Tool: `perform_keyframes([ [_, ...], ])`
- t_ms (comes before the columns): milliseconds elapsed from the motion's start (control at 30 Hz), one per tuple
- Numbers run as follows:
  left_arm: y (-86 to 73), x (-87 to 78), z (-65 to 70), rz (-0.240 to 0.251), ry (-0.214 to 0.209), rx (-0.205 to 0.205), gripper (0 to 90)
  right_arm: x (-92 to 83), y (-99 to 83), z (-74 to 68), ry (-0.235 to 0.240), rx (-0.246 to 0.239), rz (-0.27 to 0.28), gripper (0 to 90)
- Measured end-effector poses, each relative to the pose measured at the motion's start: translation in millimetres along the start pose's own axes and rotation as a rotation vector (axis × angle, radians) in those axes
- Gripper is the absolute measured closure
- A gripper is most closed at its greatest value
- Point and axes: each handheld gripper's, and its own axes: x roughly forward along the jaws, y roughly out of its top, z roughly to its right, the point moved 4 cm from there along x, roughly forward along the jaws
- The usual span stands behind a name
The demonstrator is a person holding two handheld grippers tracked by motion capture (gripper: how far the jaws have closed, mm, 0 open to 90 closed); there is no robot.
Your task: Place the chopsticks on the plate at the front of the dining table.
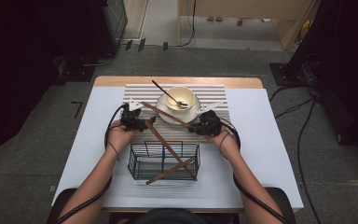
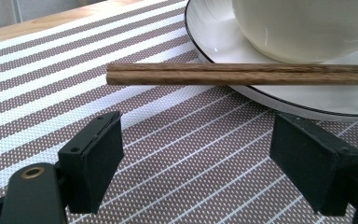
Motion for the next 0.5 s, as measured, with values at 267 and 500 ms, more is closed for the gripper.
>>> perform_keyframes([
  [267,3.5,-1.0,8.0,0.006,-0.019,0.013,17.8,4.9,2.5,0.8,0.003,0.017,0.006,79.0],
  [500,4.6,-0.6,13.1,0.006,-0.035,0.017,17.8,6.6,2.1,0.5,0.000,0.003,0.002,74.1],
])
